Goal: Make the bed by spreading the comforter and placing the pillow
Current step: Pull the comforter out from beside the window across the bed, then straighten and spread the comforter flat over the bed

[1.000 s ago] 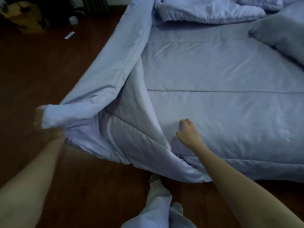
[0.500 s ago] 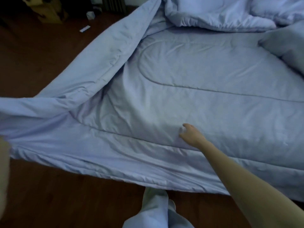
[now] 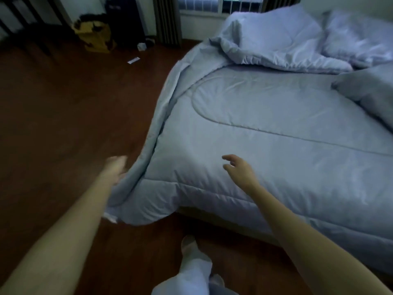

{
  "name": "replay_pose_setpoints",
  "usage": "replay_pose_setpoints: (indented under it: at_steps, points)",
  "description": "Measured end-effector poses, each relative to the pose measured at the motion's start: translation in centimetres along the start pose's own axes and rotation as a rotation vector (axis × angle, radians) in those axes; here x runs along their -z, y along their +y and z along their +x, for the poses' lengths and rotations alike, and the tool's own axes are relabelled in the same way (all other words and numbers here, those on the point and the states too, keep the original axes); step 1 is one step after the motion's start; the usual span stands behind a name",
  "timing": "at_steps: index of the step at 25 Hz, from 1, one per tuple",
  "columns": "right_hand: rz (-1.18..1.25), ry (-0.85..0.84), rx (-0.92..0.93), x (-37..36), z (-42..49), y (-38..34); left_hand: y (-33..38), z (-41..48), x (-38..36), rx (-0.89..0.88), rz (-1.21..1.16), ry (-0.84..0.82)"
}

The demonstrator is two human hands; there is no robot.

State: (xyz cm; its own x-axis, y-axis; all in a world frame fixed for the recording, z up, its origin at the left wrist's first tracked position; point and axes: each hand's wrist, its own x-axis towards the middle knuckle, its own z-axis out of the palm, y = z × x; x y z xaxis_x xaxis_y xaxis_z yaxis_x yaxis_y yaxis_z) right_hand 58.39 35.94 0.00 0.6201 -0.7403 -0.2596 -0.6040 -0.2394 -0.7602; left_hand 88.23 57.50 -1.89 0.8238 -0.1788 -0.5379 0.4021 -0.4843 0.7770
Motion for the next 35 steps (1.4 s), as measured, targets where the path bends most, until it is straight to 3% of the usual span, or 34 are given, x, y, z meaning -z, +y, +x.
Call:
replay_pose_setpoints:
  at_steps: [4,6,13,16,21,25,31,35]
  points:
    - [0.28,0.071,0.136,0.5,-0.7,-6.8,7.5,-11.2,-4.9,-0.397,0.076,-0.302]
    - [0.379,0.071,0.206,0.9,-1.1,-9.8,9.4,-13.3,-4.6,-0.545,0.089,-0.363]
    - [0.53,0.024,0.385,-1.1,-1.0,-21.1,12.5,-13.2,3.1,-0.784,-0.01,-0.227]
    - [0.508,-0.018,0.474,-5.1,-0.4,-27.0,13.5,-11.3,9.1,-0.838,-0.009,-0.251]
    - [0.549,-0.107,0.622,-13.4,0.9,-37.4,16.1,-6.8,20.3,-0.909,-0.057,-0.154]
    - [0.621,-0.086,0.606,-18.0,3.9,-42.8,18.7,-2.2,25.9,-0.88,-0.089,-0.115]
    - [0.685,0.051,0.503,-20.7,13.5,-45.2,23.5,7.2,25.2,-0.836,-0.054,-0.209]
    - [0.751,0.173,0.465,-20.9,23.2,-46.8,31.7,15.3,21.7,-0.91,0.023,-0.328]
